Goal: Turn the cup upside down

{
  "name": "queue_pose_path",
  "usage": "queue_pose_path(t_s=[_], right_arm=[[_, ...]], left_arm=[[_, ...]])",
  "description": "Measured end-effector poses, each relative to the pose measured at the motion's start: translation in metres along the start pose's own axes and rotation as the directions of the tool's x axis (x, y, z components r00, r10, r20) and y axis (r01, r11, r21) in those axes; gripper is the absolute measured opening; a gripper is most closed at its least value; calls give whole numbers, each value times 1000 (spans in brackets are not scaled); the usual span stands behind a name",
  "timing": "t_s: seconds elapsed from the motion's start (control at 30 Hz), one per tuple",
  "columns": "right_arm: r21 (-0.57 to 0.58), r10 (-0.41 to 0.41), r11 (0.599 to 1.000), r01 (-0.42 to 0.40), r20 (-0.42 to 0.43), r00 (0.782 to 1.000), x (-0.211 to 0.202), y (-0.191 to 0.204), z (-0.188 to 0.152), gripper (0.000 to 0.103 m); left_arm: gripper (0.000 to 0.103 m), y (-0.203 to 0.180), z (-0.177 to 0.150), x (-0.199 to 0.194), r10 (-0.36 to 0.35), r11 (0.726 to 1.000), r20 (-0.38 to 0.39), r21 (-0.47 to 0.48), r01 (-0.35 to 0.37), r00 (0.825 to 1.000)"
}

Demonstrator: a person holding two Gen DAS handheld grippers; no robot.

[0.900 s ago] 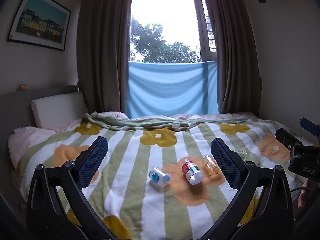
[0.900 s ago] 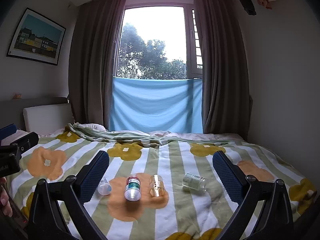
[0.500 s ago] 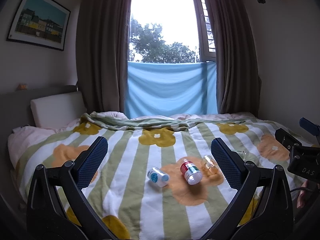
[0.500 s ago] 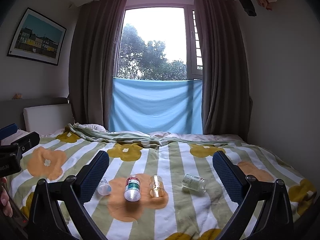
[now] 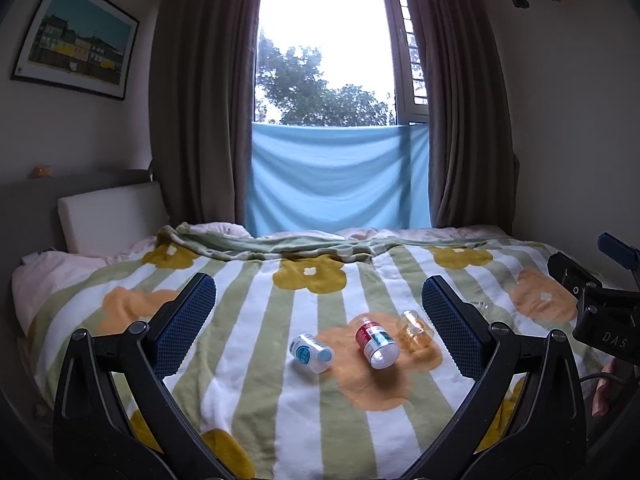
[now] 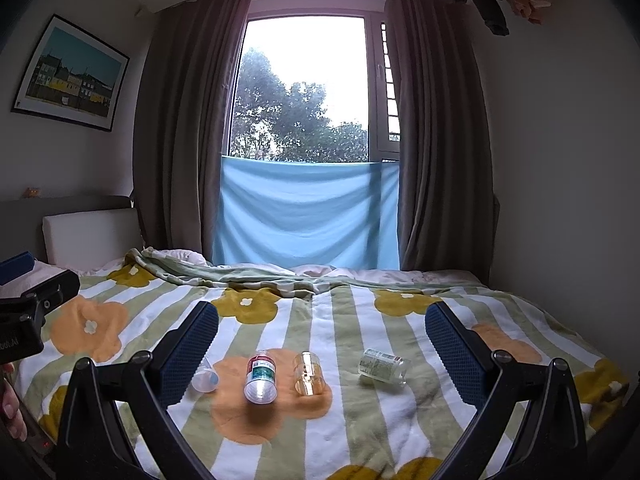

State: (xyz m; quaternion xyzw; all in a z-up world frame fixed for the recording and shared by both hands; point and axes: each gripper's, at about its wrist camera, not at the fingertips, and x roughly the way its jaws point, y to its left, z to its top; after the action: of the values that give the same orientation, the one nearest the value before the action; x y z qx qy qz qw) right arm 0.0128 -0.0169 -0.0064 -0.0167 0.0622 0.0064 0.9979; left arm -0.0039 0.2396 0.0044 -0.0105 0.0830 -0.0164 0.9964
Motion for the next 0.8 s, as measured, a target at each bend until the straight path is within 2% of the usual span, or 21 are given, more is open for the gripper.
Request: queue_pose_path(t_s=[0.8], right_arm=[[-5, -5, 1000, 5, 2, 1000, 1, -3, 0, 103]], left_arm=[[103, -1, 1, 1, -5, 1000, -6, -8, 5, 1000]])
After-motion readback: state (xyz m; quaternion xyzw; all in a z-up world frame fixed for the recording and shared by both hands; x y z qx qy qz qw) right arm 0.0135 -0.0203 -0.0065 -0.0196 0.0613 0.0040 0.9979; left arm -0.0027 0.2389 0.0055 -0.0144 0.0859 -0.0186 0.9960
